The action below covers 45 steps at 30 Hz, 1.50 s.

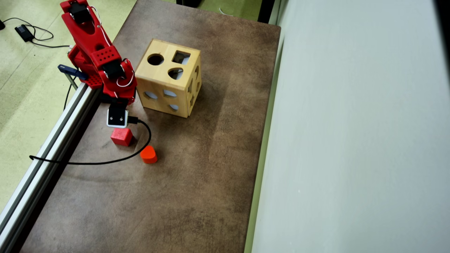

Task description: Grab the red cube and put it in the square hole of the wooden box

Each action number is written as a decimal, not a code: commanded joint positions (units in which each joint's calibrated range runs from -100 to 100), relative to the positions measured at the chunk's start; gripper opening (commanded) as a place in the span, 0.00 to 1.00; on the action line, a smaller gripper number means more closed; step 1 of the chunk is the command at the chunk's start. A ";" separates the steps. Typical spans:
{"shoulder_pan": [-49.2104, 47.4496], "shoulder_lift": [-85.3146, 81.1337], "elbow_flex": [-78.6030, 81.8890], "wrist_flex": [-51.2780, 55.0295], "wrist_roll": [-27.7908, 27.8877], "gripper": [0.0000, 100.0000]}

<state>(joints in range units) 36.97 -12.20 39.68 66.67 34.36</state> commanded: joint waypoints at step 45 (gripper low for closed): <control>6.04 12.93 -6.86 -13.31 -6.50 0.04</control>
<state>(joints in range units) 43.51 -0.08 36.43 53.11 28.06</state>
